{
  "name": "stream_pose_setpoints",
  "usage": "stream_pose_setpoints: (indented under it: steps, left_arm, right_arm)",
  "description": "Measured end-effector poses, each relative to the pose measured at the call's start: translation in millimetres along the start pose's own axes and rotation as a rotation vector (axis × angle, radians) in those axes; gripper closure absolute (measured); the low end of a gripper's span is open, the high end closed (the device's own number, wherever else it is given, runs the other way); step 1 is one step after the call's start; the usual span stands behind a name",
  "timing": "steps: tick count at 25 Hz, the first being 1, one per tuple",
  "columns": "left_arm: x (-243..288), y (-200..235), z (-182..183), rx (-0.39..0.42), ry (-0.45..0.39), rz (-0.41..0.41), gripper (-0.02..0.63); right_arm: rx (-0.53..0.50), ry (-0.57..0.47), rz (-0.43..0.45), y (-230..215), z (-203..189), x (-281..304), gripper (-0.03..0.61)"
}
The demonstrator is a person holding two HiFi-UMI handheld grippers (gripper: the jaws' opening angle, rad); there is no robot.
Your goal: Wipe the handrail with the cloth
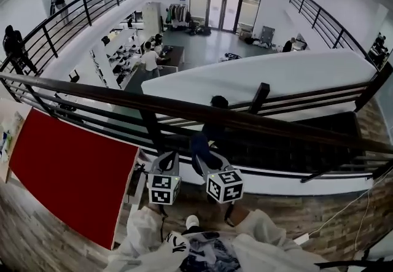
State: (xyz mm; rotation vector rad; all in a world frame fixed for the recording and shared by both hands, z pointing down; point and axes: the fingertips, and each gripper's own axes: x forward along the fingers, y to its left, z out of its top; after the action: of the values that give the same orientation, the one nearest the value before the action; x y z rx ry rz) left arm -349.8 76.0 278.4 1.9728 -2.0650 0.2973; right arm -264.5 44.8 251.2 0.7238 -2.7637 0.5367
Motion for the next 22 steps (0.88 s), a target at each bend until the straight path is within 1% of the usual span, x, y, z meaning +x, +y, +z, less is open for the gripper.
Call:
stream_pose_setpoints:
  steps: [3,7,10,16,22]
  left_arm:
    - [9,34,0,-0.030,0.022,0.043,0.611]
    - [23,78,4,-0.025,0.031,0.090,0.611]
    - [31,105,19,-0.015,0.024,0.108,0.611]
    - [45,145,30,-0.002,0.039,0.132,0.611]
    - [55,176,46,-0.007,0.029,0.160,0.611]
  right_arm:
    - [0.007,0.007,0.010,4,8,34,0.499]
    - [0.021,0.006,0.022,12,21,77,0.499]
    - [0.025,0.009,0.035,22,32,108,0.499]
    - [0.025,0.014,0.052,43,47,162,0.499]
    - [0.037,0.041,0.068,58,66,211,0.499]
